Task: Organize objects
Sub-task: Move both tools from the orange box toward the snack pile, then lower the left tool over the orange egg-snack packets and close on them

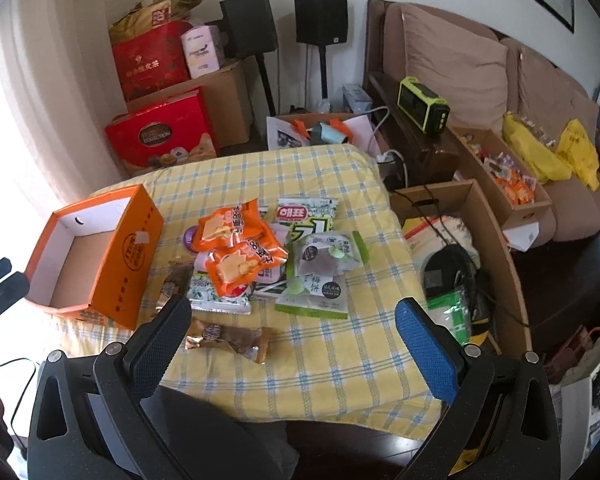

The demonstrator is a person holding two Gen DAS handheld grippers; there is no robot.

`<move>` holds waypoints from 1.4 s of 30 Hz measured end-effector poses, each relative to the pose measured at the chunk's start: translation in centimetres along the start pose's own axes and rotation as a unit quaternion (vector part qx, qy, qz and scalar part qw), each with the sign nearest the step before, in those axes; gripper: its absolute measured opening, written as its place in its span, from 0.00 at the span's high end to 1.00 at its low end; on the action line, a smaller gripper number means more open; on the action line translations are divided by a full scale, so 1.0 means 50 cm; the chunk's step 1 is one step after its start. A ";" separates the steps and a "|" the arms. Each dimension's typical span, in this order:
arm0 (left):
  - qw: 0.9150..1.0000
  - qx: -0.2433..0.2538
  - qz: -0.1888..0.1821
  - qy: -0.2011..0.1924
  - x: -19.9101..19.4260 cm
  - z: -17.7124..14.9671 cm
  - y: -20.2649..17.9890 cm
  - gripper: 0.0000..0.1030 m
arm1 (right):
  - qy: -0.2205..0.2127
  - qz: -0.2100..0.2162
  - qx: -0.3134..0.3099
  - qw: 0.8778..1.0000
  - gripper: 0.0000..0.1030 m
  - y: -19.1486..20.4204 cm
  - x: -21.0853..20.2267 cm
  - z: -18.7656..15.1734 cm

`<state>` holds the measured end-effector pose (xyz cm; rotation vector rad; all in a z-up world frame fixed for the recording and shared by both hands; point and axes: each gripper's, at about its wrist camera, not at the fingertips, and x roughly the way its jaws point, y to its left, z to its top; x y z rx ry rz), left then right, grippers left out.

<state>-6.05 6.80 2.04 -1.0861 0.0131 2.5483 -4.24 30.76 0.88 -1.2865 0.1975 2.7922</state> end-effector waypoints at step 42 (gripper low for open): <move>0.955 0.239 -0.068 0.164 0.398 0.130 -0.201 0.04 | 0.059 0.158 0.063 0.984 0.50 -0.015 0.139 0.011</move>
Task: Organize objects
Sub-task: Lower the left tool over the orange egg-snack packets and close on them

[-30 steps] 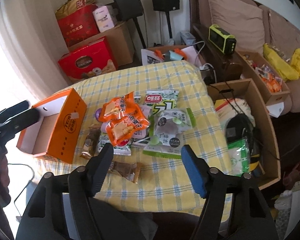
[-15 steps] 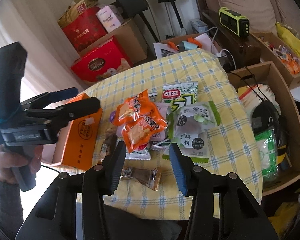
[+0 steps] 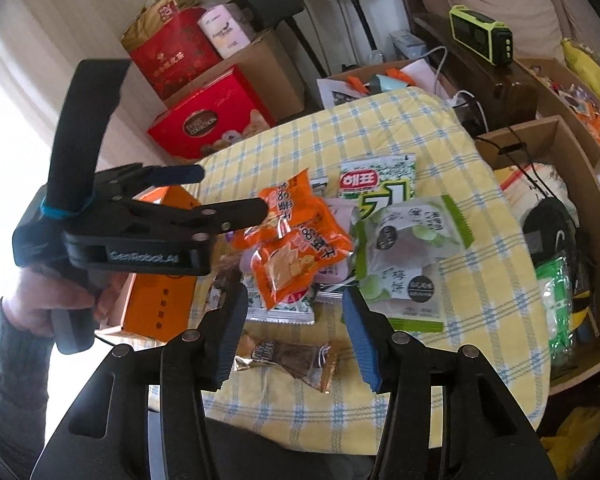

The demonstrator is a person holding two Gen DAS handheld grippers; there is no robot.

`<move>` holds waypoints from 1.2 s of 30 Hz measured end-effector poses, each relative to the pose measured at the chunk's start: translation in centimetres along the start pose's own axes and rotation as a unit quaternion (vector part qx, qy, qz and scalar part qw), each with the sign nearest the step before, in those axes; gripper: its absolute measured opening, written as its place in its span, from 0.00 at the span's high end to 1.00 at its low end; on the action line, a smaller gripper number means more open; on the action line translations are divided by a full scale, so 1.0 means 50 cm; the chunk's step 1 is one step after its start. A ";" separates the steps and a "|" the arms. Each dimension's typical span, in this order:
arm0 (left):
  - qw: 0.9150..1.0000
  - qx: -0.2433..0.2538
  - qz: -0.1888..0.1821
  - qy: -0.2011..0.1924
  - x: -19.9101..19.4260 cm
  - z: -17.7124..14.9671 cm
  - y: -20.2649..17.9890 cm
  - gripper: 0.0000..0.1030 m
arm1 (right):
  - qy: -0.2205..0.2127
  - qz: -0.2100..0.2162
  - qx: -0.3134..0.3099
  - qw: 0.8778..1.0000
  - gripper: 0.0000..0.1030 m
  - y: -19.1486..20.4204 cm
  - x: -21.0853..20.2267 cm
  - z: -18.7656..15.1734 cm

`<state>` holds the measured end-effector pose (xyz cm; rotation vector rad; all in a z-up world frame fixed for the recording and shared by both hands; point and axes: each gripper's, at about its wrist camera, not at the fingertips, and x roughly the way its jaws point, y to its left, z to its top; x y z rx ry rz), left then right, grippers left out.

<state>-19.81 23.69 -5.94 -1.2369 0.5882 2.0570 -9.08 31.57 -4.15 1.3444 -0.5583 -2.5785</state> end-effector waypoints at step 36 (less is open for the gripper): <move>0.985 0.030 -0.161 0.055 0.070 0.023 -0.006 0.39 | 0.017 0.006 -0.010 1.000 0.47 -0.007 0.051 -0.008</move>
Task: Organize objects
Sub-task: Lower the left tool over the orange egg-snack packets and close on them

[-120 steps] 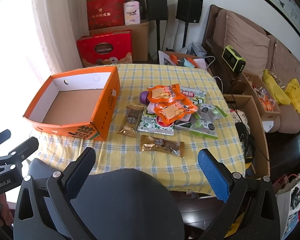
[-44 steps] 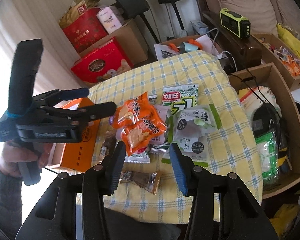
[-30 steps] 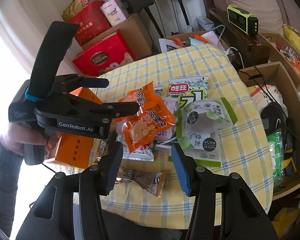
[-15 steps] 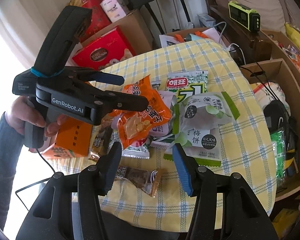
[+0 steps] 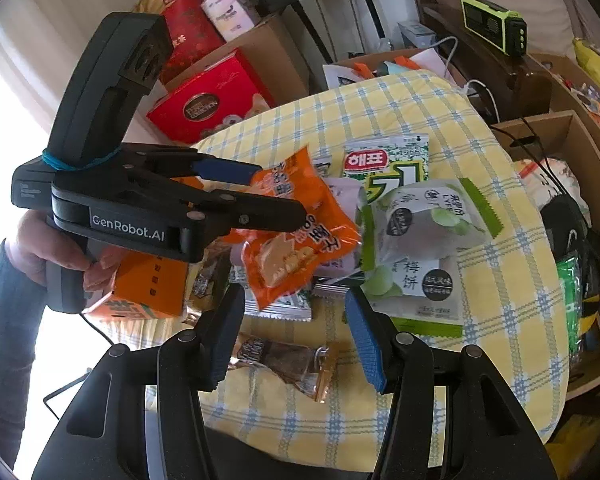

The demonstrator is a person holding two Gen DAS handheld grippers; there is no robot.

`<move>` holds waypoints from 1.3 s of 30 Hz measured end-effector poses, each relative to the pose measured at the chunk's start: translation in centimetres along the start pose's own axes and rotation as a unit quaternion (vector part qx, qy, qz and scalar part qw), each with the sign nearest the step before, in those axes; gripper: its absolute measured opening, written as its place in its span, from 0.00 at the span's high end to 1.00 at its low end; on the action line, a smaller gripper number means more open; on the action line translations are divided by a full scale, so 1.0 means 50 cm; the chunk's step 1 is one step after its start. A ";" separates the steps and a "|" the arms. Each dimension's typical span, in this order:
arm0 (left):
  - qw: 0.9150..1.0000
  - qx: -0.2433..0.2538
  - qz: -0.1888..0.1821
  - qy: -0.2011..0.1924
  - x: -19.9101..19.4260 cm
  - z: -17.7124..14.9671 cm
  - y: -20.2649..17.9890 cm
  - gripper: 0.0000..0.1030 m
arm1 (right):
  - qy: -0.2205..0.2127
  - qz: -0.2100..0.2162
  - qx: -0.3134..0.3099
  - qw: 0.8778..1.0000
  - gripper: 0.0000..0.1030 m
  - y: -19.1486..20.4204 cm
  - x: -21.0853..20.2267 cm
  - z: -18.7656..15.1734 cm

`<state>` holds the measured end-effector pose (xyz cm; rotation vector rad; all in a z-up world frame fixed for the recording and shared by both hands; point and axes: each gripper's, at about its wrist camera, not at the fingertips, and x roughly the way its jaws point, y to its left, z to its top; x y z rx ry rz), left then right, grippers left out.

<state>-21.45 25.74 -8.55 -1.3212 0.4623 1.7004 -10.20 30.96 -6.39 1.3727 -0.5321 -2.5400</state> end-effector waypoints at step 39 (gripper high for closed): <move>0.998 -0.035 0.057 -0.015 -0.041 -0.054 -0.044 0.58 | -0.010 -0.026 0.038 0.999 0.66 0.000 0.026 -0.001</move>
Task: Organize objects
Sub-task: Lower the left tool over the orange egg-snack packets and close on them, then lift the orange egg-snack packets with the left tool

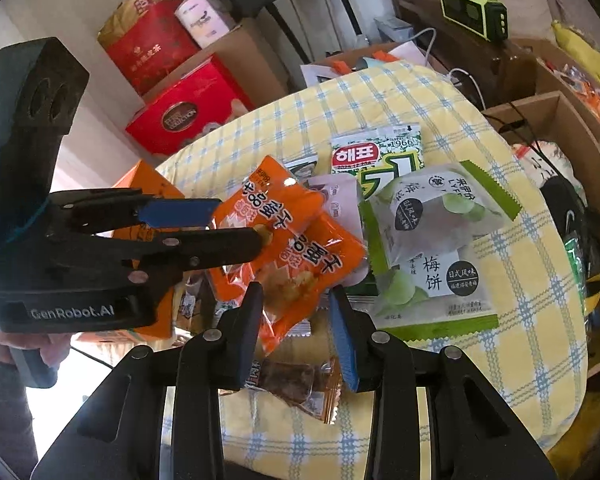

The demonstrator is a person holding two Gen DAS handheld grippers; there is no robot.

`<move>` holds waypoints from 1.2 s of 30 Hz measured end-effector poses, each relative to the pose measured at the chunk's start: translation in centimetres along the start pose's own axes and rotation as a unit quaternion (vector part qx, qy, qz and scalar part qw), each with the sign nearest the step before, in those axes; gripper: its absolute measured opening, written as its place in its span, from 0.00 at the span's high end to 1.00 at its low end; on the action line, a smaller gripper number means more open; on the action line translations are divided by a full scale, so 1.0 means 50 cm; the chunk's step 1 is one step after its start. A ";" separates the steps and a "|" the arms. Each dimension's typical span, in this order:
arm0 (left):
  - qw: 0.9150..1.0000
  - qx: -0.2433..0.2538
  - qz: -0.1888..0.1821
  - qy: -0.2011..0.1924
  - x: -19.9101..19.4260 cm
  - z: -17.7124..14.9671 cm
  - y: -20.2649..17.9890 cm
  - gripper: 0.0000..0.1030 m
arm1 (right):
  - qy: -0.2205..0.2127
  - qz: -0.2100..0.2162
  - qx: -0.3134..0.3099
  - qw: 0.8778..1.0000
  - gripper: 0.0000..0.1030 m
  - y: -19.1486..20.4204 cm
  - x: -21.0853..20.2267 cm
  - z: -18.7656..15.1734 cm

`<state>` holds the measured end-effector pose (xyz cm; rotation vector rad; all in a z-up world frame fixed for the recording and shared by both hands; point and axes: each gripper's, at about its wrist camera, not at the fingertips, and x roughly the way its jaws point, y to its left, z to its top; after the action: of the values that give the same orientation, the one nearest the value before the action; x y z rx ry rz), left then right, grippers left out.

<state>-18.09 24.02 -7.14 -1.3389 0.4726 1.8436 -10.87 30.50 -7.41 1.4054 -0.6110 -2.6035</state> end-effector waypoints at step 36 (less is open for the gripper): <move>0.994 -0.093 -0.051 -0.020 -0.021 -0.061 0.022 0.59 | 0.000 0.083 0.070 0.994 0.63 -0.054 -0.002 -0.009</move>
<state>-16.91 20.80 -7.46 -1.4182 0.2102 1.8626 -10.24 32.84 -8.65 1.3290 -0.8858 -2.4733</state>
